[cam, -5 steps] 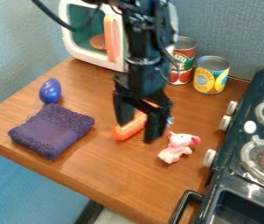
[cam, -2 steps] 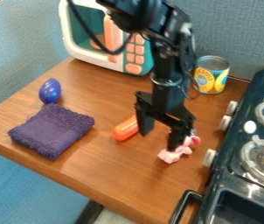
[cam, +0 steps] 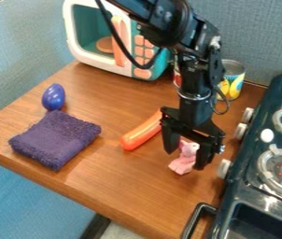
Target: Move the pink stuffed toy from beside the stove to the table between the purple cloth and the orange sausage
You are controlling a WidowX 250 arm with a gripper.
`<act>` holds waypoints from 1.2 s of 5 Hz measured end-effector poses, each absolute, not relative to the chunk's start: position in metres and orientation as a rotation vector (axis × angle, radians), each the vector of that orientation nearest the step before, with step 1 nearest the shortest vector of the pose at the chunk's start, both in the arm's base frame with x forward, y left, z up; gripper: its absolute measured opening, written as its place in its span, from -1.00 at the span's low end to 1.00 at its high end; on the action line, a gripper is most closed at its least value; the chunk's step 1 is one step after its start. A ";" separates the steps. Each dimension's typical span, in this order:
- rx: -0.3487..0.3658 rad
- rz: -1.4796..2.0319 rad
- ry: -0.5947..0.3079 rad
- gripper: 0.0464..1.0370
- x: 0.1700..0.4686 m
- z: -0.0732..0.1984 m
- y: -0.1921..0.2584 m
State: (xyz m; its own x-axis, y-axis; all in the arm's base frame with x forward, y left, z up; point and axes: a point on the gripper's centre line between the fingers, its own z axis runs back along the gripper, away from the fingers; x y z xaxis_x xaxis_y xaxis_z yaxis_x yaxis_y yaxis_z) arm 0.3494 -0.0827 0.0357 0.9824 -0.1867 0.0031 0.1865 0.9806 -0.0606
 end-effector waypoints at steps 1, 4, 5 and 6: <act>-0.030 -0.181 0.067 0.88 0.355 0.019 -0.087; 0.002 -0.148 0.097 -0.14 0.351 0.018 -0.081; -0.028 -0.154 0.076 -0.15 0.348 0.043 -0.075; -0.056 -0.086 0.057 -0.15 0.356 0.064 -0.042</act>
